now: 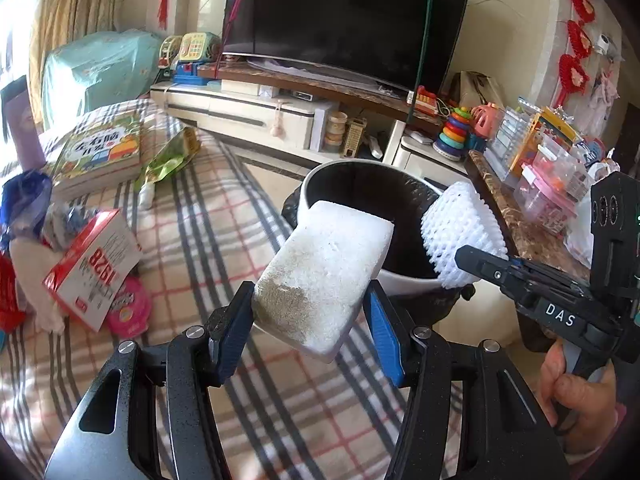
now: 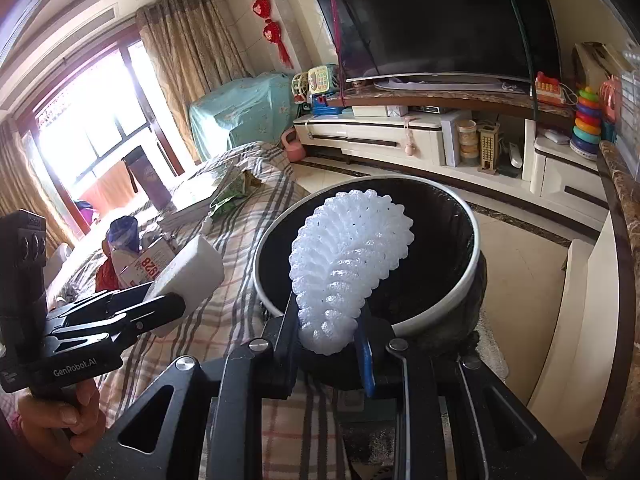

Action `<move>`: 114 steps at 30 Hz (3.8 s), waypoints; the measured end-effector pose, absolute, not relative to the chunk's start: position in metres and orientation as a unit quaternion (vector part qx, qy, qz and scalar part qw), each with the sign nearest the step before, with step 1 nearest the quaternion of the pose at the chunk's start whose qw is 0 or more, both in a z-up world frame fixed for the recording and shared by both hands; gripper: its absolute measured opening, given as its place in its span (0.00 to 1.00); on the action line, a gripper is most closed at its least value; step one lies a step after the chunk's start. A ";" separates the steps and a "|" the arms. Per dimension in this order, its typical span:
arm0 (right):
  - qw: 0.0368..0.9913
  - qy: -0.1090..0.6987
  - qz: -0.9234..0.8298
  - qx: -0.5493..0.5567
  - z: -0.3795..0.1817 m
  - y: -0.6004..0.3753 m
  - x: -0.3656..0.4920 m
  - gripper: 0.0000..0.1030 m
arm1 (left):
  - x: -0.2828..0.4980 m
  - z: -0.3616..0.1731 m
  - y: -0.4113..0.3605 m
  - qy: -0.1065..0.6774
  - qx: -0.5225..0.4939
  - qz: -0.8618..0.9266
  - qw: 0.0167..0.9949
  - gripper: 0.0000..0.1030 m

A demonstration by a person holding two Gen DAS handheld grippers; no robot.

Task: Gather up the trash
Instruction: 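Carry the foam block in the left tool while the right tool carries the mesh net over the bin, then open the left tool over the bin while the right tool releases the mesh net, then grasp the red snack bag with the left tool while the right tool grasps the white printed carton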

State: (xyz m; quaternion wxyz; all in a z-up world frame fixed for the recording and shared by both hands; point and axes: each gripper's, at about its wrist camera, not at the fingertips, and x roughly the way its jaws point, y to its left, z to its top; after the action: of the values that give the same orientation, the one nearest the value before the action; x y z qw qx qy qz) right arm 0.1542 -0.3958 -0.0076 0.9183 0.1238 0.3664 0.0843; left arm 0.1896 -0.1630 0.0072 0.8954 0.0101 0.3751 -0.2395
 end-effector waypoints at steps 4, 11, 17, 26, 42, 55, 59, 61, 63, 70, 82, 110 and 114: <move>0.918 0.366 0.084 0.125 -0.008 -0.401 0.157 0.23 | 0.194 0.010 -0.173 0.372 0.016 -0.244 0.895 0.53; 0.920 0.362 0.082 0.125 -0.006 -0.408 0.163 0.23 | 0.202 0.012 -0.186 0.370 0.024 -0.251 0.894 0.53; 0.920 0.365 0.074 0.125 -0.007 -0.419 0.170 0.23 | 0.210 0.014 -0.196 0.369 0.029 -0.254 0.894 0.53; 0.913 0.382 0.073 0.121 -0.013 -0.425 0.181 0.23 | 0.222 0.010 -0.212 0.376 0.040 -0.258 0.889 0.53; 0.899 0.418 0.084 0.100 -0.020 -0.430 0.200 0.27 | 0.247 0.006 -0.231 0.392 0.058 -0.266 0.879 0.56; 0.901 0.417 0.082 0.089 -0.014 -0.425 0.195 0.57 | 0.245 0.006 -0.223 0.393 0.068 -0.252 0.882 0.72; 0.905 0.407 0.081 0.091 -0.008 -0.421 0.188 0.66 | 0.235 0.004 -0.201 0.392 0.047 -0.237 0.887 0.73; 0.908 0.399 0.084 0.096 -0.006 -0.416 0.184 0.73 | 0.228 0.003 -0.190 0.391 0.034 -0.229 0.891 0.73; 0.911 0.390 0.088 0.104 -0.005 -0.410 0.179 0.79 | 0.219 0.002 -0.176 0.389 0.023 -0.220 0.894 0.73; 0.911 0.379 0.116 0.117 -0.001 -0.379 0.170 0.88 | 0.193 0.000 -0.126 0.382 -0.013 -0.186 0.905 0.73; 0.890 0.403 0.174 0.120 -0.019 -0.305 0.164 0.89 | 0.164 -0.012 -0.043 0.381 -0.070 -0.113 0.915 0.73; 0.848 0.447 0.222 0.177 -0.045 -0.212 0.208 0.89 | 0.163 -0.031 0.069 0.388 -0.129 -0.012 0.913 0.73; 0.846 0.442 0.233 0.185 -0.043 -0.202 0.218 0.89 | 0.172 -0.029 0.077 0.387 -0.130 -0.008 0.913 0.73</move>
State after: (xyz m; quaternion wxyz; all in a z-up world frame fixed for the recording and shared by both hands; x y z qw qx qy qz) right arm 0.2184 -0.2021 -0.0428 0.8460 0.1853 0.4424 0.2328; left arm 0.1725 0.0773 -0.0290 0.9129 -0.1304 0.3867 -0.0079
